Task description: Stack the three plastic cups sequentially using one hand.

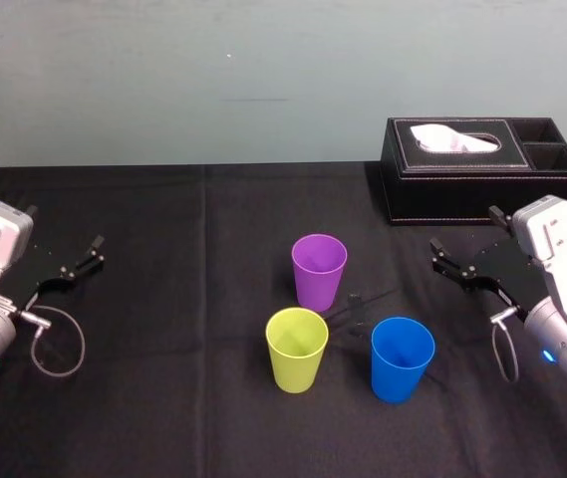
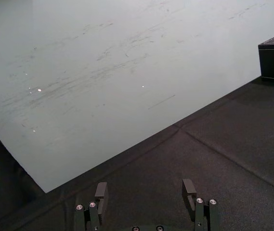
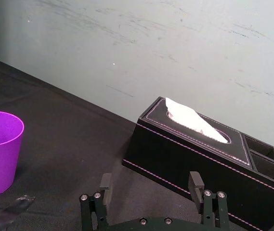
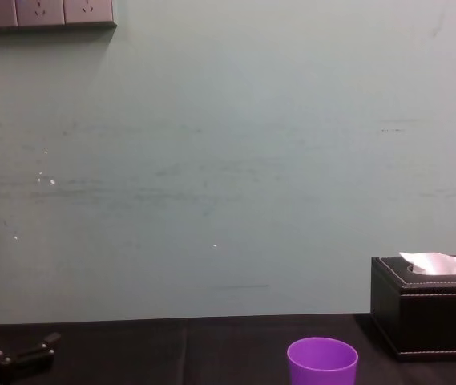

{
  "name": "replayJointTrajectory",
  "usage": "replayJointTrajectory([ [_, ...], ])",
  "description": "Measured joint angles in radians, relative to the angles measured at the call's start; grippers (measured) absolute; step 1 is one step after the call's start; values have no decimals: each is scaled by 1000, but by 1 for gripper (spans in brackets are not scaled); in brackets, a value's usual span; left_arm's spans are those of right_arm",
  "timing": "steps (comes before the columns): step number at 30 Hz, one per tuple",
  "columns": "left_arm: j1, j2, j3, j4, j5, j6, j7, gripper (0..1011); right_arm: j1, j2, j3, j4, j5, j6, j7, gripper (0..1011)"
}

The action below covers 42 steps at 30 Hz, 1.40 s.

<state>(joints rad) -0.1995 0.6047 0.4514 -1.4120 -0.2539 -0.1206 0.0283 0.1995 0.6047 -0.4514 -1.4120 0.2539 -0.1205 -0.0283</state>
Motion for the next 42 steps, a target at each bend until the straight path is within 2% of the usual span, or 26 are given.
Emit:
replayJointTrajectory([
  [15, 0, 0, 0, 0, 0, 0, 0, 1010, 0, 0, 0, 0, 0, 0, 0, 1003],
  [20, 0, 0, 0, 0, 0, 0, 0, 1010, -10, -3, 18, -5, 1, -1, 10, 1003],
  [25, 0, 0, 0, 0, 0, 0, 0, 1010, -37, 8, 55, -34, 31, -5, 39, 1003],
  [32, 0, 0, 0, 0, 0, 0, 0, 1010, -92, 47, 122, -97, 108, -8, 107, 1003],
  [42, 0, 0, 0, 0, 0, 0, 0, 1010, -213, 140, 233, -211, 245, -22, 257, 1003],
])
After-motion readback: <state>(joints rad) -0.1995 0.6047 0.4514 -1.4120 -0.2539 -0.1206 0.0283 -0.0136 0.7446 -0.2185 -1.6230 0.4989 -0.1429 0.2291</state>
